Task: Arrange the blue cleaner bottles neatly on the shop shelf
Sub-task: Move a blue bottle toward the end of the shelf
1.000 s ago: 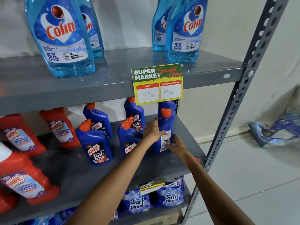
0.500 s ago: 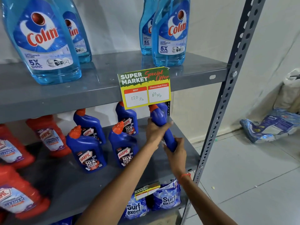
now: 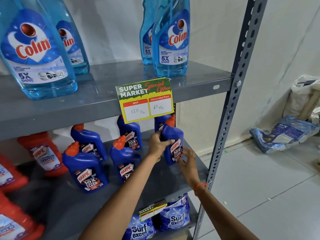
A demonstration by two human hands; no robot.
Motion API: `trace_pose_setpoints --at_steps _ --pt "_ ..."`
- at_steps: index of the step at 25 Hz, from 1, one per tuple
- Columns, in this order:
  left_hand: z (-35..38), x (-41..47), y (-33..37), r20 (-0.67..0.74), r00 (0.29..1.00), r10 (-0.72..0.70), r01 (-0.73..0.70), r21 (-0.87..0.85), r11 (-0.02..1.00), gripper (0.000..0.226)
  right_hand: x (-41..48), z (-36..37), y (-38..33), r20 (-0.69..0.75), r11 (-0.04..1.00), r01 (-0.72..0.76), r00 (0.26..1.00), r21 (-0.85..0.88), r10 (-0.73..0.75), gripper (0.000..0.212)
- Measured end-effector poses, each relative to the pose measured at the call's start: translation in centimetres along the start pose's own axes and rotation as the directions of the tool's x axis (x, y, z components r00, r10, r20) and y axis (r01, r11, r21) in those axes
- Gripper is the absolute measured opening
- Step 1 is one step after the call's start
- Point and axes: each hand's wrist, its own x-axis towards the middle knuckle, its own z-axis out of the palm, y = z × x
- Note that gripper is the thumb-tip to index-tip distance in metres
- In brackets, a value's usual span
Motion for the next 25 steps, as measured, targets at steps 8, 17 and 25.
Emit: trace_pose_setpoints --at_steps 8,17,25 --pt "-0.5 -0.1 -1.5 0.086 0.996 0.020 -0.011 -0.112 0.994 0.036 0.5 0.0 0.9 0.046 0.997 0.036 0.998 -0.069 -0.033 0.041" --pt "0.3 -3.0 -3.3 0.059 0.986 -0.158 0.143 0.203 0.969 0.096 1.7 -1.4 0.0 0.079 0.998 0.006 0.997 -0.062 -0.001 0.050" --pt "1.1 -3.8 -5.0 -0.007 0.982 -0.190 0.189 0.146 0.971 0.049 3.3 -2.7 -1.8 0.264 0.982 -0.166 0.955 0.093 0.137 0.029"
